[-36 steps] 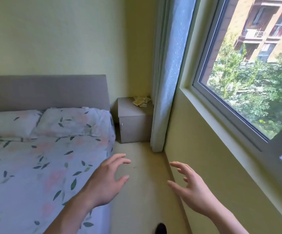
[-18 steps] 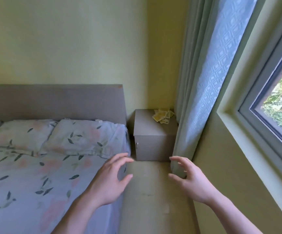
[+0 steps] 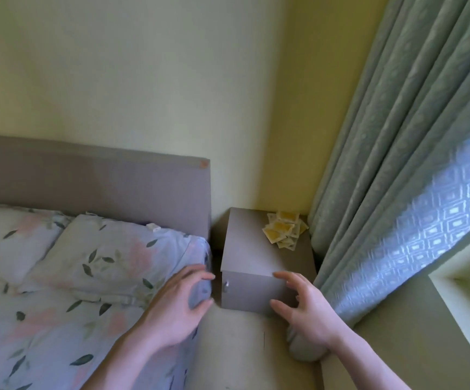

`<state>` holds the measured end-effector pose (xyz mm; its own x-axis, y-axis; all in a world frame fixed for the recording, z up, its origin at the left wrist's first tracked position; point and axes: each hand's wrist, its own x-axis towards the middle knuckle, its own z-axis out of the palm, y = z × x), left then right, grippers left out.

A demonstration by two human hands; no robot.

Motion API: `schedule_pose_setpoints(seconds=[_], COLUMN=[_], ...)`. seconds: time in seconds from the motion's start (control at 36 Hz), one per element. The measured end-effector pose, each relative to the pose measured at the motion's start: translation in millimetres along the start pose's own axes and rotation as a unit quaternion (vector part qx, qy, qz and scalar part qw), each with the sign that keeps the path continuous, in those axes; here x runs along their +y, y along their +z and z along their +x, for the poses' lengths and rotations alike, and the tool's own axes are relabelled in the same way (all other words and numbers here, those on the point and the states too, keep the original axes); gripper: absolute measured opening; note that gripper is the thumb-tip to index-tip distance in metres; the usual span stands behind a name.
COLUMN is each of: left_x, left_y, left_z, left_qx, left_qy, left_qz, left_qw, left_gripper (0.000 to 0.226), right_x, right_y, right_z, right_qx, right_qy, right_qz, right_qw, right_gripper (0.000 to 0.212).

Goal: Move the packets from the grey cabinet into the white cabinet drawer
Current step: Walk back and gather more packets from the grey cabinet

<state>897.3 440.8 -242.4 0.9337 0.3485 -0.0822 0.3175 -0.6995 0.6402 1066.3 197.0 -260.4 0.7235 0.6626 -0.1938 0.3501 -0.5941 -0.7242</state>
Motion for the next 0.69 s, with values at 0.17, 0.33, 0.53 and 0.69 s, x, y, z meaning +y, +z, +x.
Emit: schedule_pose_setpoints(seconds=[0.17, 0.33, 0.53, 0.69], left_x=[0.0, -1.8, -17.4, -44.0], left_y=[0.2, 21.2, 49.5, 75.4], left_z=[119.2, 219.5, 333.7, 419.4], left_qx=[-0.047, -0.088, -0.098, -0.104], left_qy=[0.025, 0.025, -0.009, -0.033], left_qz=[0.01, 0.01, 0.019, 0.03], left_qw=[0.999, 0.996, 0.995, 0.994], left_gripper=[0.039, 0.036, 0.038, 0.033], right_x=[31.5, 68.2, 125.0, 162.9], right_y=[-31.1, -57.3, -84.9, -100.8], right_z=[76.4, 166.7, 295.3, 404.2], right_qx=[0.026, 0.019, -0.018, -0.036], right_qy=[0.053, 0.105, 0.166, 0.186], right_qz=[0.009, 0.011, 0.037, 0.059], right_qw=[0.998, 0.994, 0.985, 0.98], right_gripper=[0.054, 0.054, 0.053, 0.035])
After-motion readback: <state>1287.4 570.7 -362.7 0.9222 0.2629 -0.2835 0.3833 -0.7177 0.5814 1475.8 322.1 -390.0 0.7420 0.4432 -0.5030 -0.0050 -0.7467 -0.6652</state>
